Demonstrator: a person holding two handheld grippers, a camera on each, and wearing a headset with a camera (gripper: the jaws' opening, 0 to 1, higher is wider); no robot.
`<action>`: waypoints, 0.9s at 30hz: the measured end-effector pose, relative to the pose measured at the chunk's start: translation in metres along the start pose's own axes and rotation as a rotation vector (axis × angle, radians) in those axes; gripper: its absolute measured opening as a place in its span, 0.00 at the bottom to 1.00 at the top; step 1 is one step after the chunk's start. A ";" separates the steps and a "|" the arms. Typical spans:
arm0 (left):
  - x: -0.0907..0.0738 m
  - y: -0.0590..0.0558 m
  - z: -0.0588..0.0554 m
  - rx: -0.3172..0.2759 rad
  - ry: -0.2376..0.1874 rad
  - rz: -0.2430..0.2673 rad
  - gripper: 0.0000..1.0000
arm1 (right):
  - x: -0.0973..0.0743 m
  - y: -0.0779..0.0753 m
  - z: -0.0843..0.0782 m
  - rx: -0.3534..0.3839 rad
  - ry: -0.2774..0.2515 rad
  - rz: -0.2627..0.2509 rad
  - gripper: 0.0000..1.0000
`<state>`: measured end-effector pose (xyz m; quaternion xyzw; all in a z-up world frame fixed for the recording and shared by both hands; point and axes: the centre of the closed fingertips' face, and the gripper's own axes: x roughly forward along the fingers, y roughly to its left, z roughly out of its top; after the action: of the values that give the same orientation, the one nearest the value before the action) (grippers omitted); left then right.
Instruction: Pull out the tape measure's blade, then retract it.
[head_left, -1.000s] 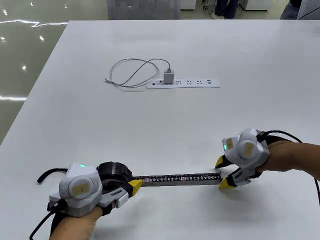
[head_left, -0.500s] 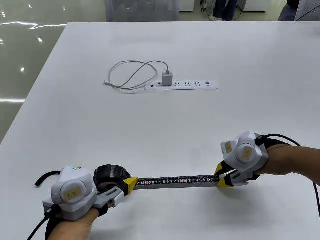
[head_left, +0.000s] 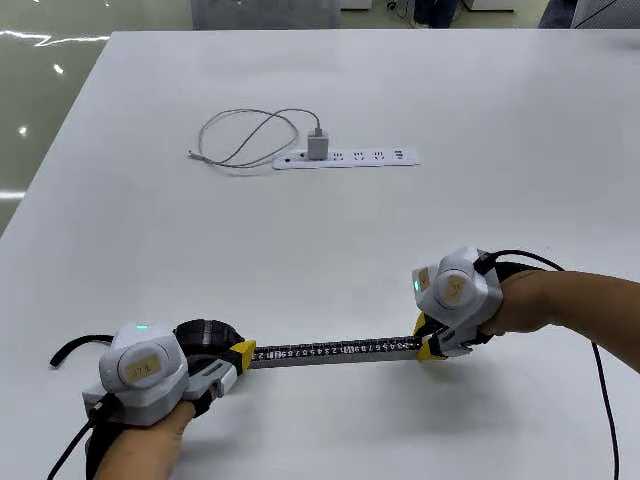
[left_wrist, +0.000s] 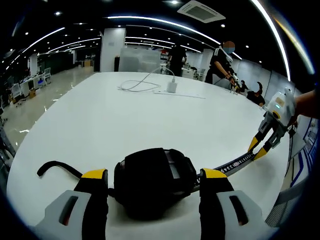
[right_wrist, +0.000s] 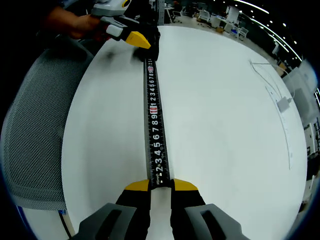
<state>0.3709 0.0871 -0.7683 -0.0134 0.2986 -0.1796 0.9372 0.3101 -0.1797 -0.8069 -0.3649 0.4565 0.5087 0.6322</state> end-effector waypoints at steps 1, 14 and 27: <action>0.000 -0.002 0.000 -0.002 0.010 0.002 0.69 | 0.000 0.000 0.000 0.010 0.001 -0.003 0.11; 0.000 0.002 0.003 -0.039 0.032 0.049 0.62 | -0.001 0.000 0.000 0.082 0.015 -0.016 0.11; 0.000 0.002 0.000 0.044 0.052 0.060 0.60 | 0.000 -0.001 0.001 0.098 -0.005 -0.025 0.10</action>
<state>0.3718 0.0891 -0.7691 0.0207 0.3190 -0.1579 0.9343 0.3110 -0.1792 -0.8067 -0.3380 0.4748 0.4785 0.6568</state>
